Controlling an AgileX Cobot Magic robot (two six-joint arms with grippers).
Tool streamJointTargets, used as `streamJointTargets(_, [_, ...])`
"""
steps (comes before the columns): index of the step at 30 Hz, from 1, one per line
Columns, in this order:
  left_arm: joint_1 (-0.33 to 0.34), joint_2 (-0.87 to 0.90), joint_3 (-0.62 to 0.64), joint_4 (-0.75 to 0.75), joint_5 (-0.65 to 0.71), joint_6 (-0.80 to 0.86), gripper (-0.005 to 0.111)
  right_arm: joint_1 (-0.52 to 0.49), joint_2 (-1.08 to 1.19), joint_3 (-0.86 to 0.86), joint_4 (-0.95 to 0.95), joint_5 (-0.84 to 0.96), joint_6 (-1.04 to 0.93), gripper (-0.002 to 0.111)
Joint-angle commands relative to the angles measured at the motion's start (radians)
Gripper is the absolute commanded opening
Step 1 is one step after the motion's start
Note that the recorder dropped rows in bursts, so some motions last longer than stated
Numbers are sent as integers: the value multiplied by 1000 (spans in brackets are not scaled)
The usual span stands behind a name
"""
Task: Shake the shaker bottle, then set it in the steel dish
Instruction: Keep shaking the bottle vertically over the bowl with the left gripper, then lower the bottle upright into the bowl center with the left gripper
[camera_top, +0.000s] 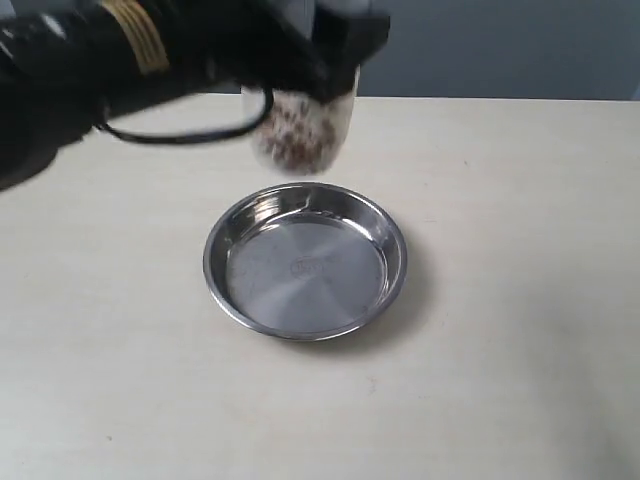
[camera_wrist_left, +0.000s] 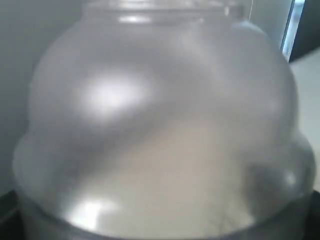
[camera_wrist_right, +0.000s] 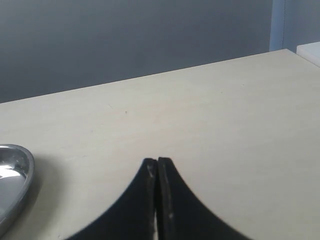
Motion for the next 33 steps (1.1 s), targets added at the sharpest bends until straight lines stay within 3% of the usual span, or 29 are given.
streamJointTargets(1, [8, 132, 143, -92, -12, -18, 0, -2, -5, 1, -1, -8, -3, -1])
streamJointTargets(4, [1, 146, 165, -82, -121, -69, 0, -2, -5, 1, -1, -8, -3, -1])
streamJointTargets(7, [-7, 28, 59, 34, -219, -88, 0, -2, -5, 1, -1, -8, -3, -1])
streamJointTargets(11, [-7, -78, -104, 62, -77, -8, 0, -4, -5, 1, -1, -8, -3, -1])
streamJointTargets(14, [-7, -16, -38, 51, 66, -10, 0, -4, -5, 1, -1, -8, -3, -1])
streamJointTargets(19, [-9, 157, 127, -104, -43, -26, 0, -4, -5, 1, -1, -8, -3, -1])
streamJointTargets(26, [-17, 85, 102, -52, -115, -34, 0, -4, -5, 1, -1, -8, -3, -1])
streamJointTargets(33, [-17, 131, 102, -50, -153, -27, 0, -4, -5, 1, -1, -8, -3, -1])
